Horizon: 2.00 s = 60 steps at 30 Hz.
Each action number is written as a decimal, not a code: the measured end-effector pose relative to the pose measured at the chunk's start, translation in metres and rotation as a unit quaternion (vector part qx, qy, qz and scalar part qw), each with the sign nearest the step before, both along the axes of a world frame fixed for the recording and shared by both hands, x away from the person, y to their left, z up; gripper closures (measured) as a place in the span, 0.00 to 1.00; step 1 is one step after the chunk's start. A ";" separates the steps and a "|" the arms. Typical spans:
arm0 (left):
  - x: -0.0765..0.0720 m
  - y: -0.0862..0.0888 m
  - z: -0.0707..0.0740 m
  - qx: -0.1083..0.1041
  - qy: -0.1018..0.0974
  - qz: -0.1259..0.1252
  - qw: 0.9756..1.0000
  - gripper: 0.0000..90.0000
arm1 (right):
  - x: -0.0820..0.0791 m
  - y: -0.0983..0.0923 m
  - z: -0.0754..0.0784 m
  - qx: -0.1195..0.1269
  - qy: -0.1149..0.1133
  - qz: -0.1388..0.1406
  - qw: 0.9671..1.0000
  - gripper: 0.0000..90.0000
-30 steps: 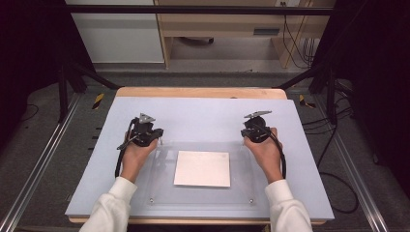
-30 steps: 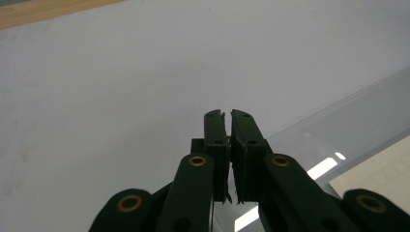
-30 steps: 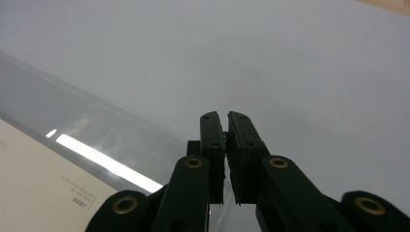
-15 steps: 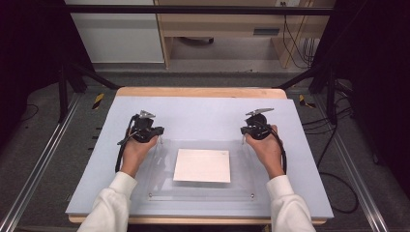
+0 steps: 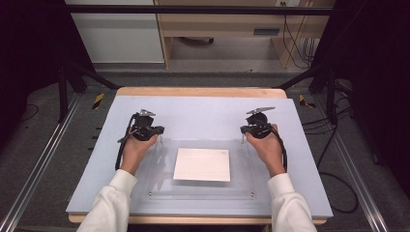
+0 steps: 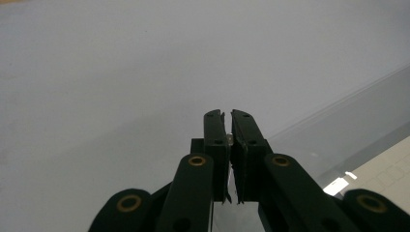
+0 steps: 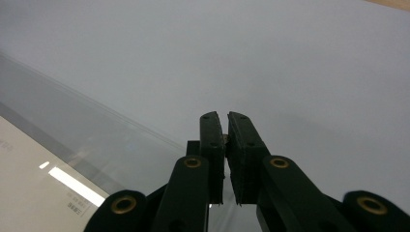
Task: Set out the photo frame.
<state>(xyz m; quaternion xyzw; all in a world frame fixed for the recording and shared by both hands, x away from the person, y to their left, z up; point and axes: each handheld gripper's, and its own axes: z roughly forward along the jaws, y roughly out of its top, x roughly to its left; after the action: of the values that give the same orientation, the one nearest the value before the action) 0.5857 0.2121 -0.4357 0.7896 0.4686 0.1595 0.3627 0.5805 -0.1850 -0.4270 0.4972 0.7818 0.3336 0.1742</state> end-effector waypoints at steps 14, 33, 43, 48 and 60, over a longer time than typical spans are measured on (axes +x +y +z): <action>0.002 0.000 0.000 0.002 0.005 -0.002 1.000 0.95 | -0.007 0.001 0.005 -0.027 -0.035 0.008 0.999 0.78; 0.002 -0.001 -0.001 0.008 0.007 -0.002 1.000 0.95 | -0.172 -0.065 -0.001 -0.087 -0.133 0.060 0.985 0.27; 0.003 -0.001 -0.001 0.011 0.011 -0.005 1.000 0.95 | -0.222 -0.061 -0.028 -0.134 -0.127 0.120 0.975 0.31; 0.004 -0.001 -0.001 0.011 0.014 -0.006 1.000 0.95 | -0.227 -0.054 -0.033 -0.144 -0.121 0.134 0.973 0.31; 0.005 -0.001 -0.001 0.012 0.017 -0.007 1.000 0.94 | -0.231 -0.041 -0.040 -0.157 -0.118 0.162 0.967 0.30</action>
<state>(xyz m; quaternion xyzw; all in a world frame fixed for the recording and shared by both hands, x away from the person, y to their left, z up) 0.5909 0.2106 -0.4367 0.7995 0.4676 0.1488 0.3465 0.3495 -0.2264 -0.4666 0.2870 0.8685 0.2868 0.2847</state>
